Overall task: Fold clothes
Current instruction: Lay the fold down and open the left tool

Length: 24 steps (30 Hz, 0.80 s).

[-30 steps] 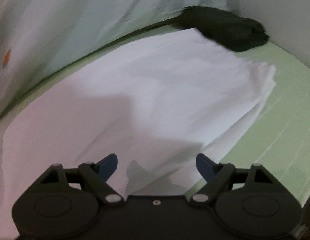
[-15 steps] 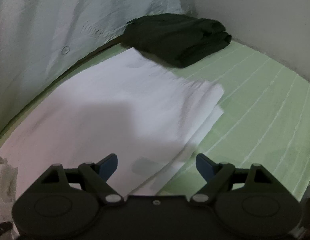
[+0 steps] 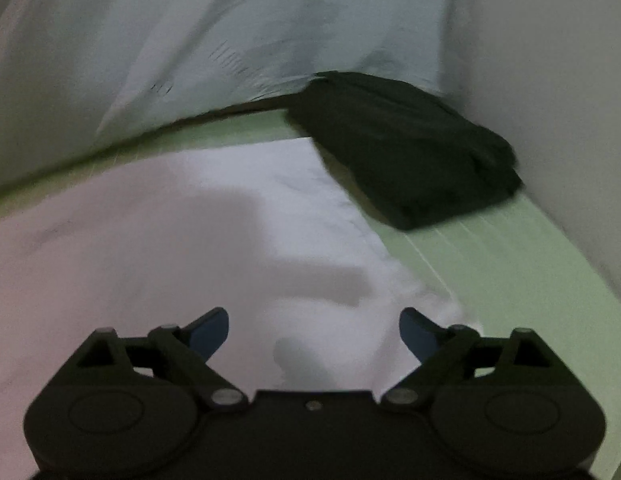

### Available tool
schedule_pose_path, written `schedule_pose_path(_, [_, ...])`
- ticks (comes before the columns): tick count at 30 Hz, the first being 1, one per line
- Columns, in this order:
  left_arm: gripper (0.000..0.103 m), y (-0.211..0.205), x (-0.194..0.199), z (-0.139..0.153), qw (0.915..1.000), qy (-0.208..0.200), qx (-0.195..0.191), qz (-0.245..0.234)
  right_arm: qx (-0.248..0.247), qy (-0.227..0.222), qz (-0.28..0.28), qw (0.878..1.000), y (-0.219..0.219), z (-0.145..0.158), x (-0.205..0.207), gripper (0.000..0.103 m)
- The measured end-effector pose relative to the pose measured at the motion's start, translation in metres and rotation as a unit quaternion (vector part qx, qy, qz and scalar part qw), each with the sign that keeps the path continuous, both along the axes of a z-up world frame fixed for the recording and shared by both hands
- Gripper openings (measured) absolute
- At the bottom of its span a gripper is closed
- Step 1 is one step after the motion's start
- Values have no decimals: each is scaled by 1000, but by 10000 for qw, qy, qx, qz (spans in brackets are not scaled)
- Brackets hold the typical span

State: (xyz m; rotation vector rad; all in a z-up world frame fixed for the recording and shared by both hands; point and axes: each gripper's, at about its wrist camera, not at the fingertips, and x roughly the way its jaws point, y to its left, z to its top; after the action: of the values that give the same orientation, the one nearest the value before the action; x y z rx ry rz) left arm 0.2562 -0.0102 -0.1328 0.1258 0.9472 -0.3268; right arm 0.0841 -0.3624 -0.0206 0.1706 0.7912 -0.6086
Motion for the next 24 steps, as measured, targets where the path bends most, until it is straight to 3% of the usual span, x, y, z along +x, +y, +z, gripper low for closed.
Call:
schedule_pose_path(4, [91,14,22,-3,9989,-12,433,192,-337,304,304,9985,-10,-12,25,96])
schedule_pose_path(7, [91,22,31,-8,9975,111,561,420,-449,400,184,9980,-27,-21,34,99])
schedule_pose_path(13, [92,32,35,-25,9953,415,509,709,161,213,-311,9992,-68,-39,32,101])
schedule_pose_path(17, [99,25,36,-33,9942,409,638,759,468,-23,-359,9983,-78,-45,24,103])
schedule_pose_path(24, [103,19,36,-39,9910,510,887,866,527,-235,-298,9979,-72,-50,16,103])
